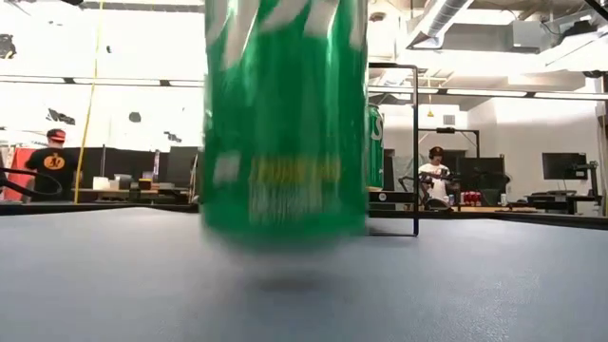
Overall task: Place canned beverage on shelf
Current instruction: Put the green soda can on the shelf aligned with the other green soda cans
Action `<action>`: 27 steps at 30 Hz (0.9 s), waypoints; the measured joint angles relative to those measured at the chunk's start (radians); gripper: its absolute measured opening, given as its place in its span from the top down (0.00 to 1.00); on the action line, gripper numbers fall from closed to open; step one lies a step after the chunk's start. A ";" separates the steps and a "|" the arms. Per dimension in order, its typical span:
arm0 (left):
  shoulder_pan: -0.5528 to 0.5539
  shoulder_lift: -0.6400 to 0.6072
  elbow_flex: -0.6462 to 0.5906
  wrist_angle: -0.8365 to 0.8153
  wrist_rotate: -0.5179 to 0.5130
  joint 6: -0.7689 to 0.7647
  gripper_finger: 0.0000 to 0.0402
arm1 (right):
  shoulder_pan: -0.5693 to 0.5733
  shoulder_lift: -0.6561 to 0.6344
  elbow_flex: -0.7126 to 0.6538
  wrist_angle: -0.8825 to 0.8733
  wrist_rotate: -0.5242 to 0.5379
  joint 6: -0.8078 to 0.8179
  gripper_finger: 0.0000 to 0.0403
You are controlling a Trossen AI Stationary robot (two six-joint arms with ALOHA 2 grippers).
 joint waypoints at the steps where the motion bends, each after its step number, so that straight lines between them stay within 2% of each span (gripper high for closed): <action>1: 0.000 0.000 0.000 0.019 0.000 0.014 0.18 | -0.005 -0.017 0.005 -0.020 0.014 -0.009 0.29; 9: 0.000 0.000 0.000 0.142 -0.001 0.103 0.18 | -0.062 -0.165 0.004 -0.063 0.091 -0.004 0.29; 12: 0.000 0.000 0.000 0.175 0.008 0.136 0.18 | -0.081 -0.214 0.004 -0.070 0.101 -0.048 0.29; 18: 0.008 0.000 0.000 0.241 0.078 0.229 0.18 | -0.056 -0.212 0.004 -0.077 0.093 -0.277 0.29; 23: 0.012 0.000 0.000 0.242 0.072 0.226 0.18 | -0.011 -0.182 0.002 -0.100 0.086 -0.558 0.29; 27: 0.017 0.000 0.000 0.241 0.071 0.222 0.18 | 0.018 -0.140 0.001 -0.123 0.082 -0.655 0.29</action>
